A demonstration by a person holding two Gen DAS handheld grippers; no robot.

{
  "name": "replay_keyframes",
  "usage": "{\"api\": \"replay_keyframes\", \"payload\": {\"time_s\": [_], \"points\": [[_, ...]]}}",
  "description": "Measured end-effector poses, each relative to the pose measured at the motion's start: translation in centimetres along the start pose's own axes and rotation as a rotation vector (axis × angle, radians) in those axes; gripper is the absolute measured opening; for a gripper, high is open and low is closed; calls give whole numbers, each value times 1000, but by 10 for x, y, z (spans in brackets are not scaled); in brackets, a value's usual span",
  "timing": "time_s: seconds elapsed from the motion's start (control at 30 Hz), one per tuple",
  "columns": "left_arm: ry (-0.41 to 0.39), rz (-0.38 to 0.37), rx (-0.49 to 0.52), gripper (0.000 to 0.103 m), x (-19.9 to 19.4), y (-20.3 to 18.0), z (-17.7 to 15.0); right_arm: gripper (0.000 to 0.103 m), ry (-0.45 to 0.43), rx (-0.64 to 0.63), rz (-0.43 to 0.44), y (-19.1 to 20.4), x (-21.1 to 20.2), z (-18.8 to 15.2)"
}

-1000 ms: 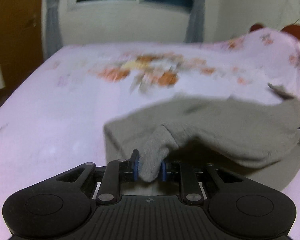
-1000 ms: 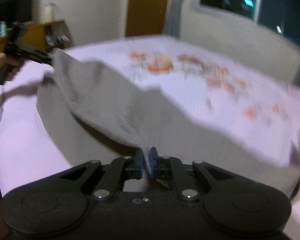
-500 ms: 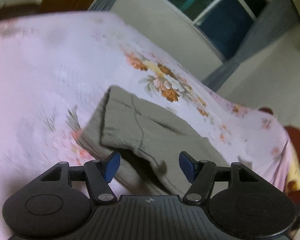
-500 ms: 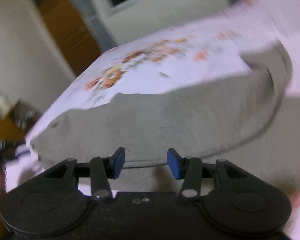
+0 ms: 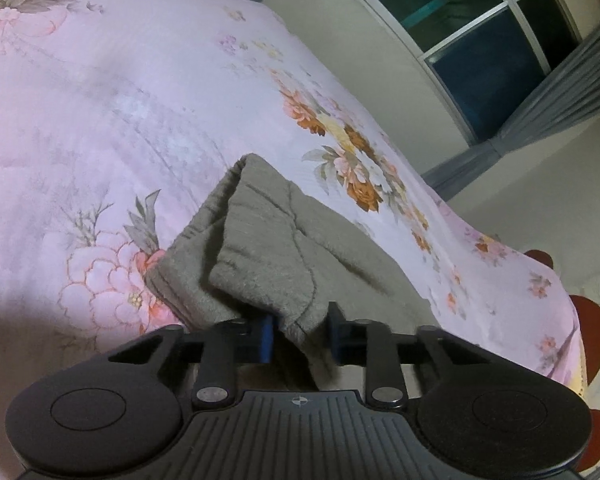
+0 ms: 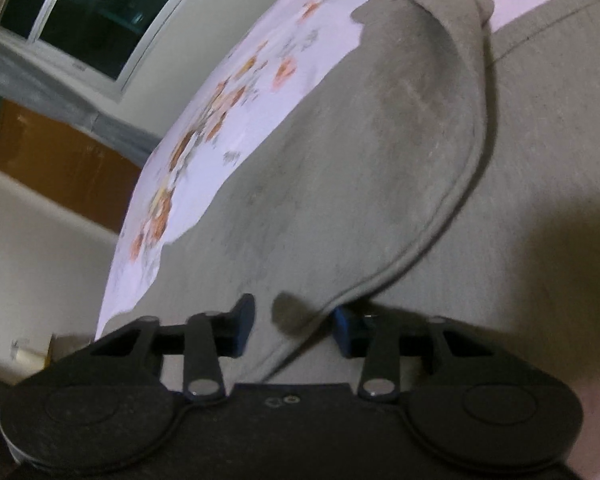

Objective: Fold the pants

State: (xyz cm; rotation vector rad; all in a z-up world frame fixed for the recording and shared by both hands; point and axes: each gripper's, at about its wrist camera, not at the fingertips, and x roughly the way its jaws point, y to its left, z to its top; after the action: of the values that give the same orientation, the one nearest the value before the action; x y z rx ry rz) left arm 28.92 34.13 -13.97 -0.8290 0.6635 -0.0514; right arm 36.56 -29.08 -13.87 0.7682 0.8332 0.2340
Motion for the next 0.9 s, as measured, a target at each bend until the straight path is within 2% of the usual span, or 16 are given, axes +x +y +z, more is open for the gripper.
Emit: {"api": "replay_keyframes", "payload": {"time_s": [0.1, 0.2, 0.27, 0.33, 0.4, 0.43, 0.53, 0.63, 0.73, 0.8, 0.83, 0.87, 0.9], "points": [[-12, -12, 27, 19, 0, -8, 7, 5, -35, -39, 6, 8, -7, -1], [-37, -44, 59, 19, -10, -13, 19, 5, -129, -156, 67, 27, -42, -15], [-40, -49, 74, 19, -18, -9, 26, 5, -159, -204, 92, 31, -66, -28], [6, -24, 100, 19, -14, -1, 27, 5, -139, -221, 79, 24, -70, -44], [85, 58, 140, 19, 0, 4, 20, 5, -71, -242, -3, 14, -52, -56], [103, 79, 152, 19, 5, 6, 15, 5, -35, -211, -36, 9, -39, -59], [76, 71, 114, 19, 4, 7, 15, 5, -42, -139, -21, -3, -36, -66], [43, 62, 163, 19, -5, -6, 16, 5, -62, -179, -11, 5, -48, -70], [88, 149, 227, 19, 4, -11, 9, 8, -28, -206, -61, 5, -38, -65], [69, 185, 254, 19, 4, -20, 5, 8, 1, -179, -56, 3, -40, -60], [48, 190, 249, 19, -2, -25, 4, 21, -13, -163, -62, 2, -49, -58], [27, 196, 256, 24, -8, -32, 2, 41, -52, -177, -90, 5, -62, -55], [3, 202, 272, 39, -15, -40, -1, 53, -108, -218, -110, 11, -75, -54]]}}
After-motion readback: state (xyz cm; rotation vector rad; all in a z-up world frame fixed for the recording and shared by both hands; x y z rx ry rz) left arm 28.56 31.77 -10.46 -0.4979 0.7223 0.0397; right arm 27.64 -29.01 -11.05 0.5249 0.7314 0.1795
